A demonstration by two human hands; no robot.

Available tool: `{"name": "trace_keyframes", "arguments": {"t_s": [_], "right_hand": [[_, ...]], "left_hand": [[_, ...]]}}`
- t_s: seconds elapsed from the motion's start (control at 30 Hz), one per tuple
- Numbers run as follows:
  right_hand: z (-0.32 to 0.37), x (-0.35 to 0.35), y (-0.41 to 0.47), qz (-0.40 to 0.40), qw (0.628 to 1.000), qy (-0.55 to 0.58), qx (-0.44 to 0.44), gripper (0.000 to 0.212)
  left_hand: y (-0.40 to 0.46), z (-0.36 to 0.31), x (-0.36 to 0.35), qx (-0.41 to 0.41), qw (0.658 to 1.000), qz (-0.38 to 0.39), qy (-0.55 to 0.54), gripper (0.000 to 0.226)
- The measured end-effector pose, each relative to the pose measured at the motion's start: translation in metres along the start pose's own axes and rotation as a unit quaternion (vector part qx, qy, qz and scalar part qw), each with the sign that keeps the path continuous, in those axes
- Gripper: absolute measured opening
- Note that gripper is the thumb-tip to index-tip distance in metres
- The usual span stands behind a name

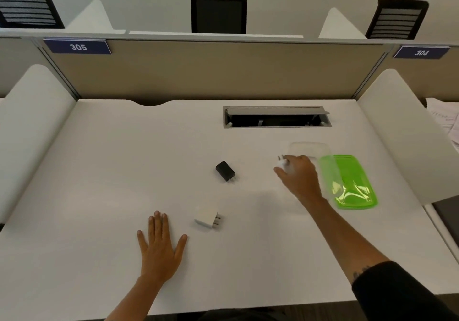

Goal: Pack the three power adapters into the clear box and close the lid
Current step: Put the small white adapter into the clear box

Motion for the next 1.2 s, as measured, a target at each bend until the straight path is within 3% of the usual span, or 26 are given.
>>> {"name": "trace_keyframes", "arguments": {"t_s": [0.13, 0.4, 0.93, 1.2], "right_hand": [[-0.043, 0.02, 0.009, -0.009, 0.999, -0.007, -0.053, 0.038], [-0.089, -0.001, 0.015, 0.064, 0.99, 0.008, -0.122, 0.055], [-0.086, -0.03, 0.057, 0.151, 0.987, -0.025, -0.044, 0.062], [-0.087, -0.035, 0.056, 0.151, 0.988, 0.006, -0.029, 0.063]], "left_hand": [[0.001, 0.0, -0.001, 0.005, 1.0, 0.001, -0.009, 0.104], [0.006, 0.004, -0.009, 0.017, 1.0, 0.013, -0.008, 0.105], [0.006, 0.005, -0.014, 0.041, 0.998, 0.039, -0.011, 0.106], [0.005, 0.003, -0.011, 0.041, 0.998, 0.041, -0.008, 0.107]]}}
Point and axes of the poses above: each hand's wrist, its own y-axis towards the middle knuckle, its own x-axis out of the back of the hand, z = x × y, the point moved 10 cm from there along y, towards the middle knuckle, and after that the axes turned 12 degrees about x, right-handed, at the moved point
